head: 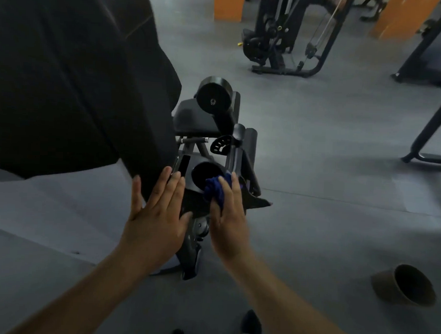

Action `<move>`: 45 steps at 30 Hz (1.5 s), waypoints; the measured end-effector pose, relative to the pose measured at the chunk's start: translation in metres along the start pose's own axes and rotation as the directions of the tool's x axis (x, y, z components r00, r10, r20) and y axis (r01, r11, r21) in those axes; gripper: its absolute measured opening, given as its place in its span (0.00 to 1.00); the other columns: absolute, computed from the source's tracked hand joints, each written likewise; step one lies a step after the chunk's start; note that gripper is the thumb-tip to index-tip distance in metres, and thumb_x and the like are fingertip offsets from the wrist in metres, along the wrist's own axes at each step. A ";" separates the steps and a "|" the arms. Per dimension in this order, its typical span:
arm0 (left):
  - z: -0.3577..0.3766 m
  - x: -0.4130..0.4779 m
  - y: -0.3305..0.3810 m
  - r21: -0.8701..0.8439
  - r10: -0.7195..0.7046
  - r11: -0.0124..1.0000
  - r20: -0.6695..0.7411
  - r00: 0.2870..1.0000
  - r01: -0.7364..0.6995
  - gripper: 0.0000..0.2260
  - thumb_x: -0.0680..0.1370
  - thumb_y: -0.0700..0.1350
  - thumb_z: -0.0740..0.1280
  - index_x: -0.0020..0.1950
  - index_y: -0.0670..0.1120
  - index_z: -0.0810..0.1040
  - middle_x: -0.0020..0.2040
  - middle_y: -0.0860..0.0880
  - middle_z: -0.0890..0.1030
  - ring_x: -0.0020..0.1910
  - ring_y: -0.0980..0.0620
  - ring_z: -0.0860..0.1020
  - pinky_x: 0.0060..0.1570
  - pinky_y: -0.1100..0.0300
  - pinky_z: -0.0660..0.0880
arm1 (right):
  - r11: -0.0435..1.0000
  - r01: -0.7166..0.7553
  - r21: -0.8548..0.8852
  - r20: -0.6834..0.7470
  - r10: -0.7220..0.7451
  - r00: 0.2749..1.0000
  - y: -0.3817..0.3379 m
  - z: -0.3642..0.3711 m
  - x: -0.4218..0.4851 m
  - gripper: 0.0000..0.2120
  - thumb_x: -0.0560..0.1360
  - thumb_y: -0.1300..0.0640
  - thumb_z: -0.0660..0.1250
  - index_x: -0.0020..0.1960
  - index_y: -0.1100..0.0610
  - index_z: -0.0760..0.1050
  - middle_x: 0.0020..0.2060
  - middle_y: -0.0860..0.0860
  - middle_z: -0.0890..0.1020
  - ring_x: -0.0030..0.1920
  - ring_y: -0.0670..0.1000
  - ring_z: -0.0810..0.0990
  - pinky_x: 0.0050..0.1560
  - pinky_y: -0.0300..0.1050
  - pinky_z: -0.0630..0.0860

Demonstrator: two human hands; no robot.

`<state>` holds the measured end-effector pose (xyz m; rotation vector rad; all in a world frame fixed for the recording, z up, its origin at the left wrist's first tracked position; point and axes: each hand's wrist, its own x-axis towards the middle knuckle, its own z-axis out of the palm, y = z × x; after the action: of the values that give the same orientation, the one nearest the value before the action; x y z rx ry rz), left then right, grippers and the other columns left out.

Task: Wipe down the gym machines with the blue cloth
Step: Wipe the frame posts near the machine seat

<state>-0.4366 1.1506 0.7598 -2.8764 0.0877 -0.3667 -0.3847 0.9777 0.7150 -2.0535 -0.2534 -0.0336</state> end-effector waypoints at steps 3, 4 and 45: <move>0.000 0.010 0.021 -0.049 -0.082 0.995 0.012 0.997 0.083 0.32 0.88 0.60 0.51 0.88 0.42 0.60 0.87 0.43 0.62 0.89 0.45 0.51 0.85 0.33 0.38 | 0.998 0.008 -0.056 0.073 -0.004 0.997 0.004 -0.019 0.039 0.26 0.89 0.45 0.59 0.85 0.45 0.61 0.87 0.43 0.53 0.87 0.50 0.54 0.84 0.55 0.63; 0.001 0.015 0.026 -0.062 -0.112 0.992 0.020 0.994 0.113 0.32 0.89 0.60 0.49 0.88 0.43 0.59 0.87 0.43 0.62 0.89 0.46 0.51 0.85 0.36 0.37 | 0.998 0.011 -0.066 0.103 -0.004 0.995 0.004 -0.024 0.050 0.26 0.88 0.46 0.60 0.85 0.46 0.61 0.87 0.44 0.54 0.86 0.50 0.55 0.83 0.53 0.63; 0.013 0.070 0.137 -0.166 -0.797 0.599 -0.029 0.604 0.783 0.27 0.85 0.47 0.60 0.82 0.36 0.68 0.87 0.41 0.62 0.88 0.45 0.55 0.83 0.38 0.63 | 0.330 0.844 0.424 0.560 -0.827 0.043 0.018 -0.011 0.218 0.22 0.86 0.53 0.67 0.77 0.61 0.75 0.78 0.57 0.74 0.78 0.60 0.73 0.80 0.53 0.68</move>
<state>-0.3693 1.0149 0.7306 -2.8390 -1.2517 -0.6744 -0.1667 0.9956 0.7329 -1.4930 -2.0140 0.0442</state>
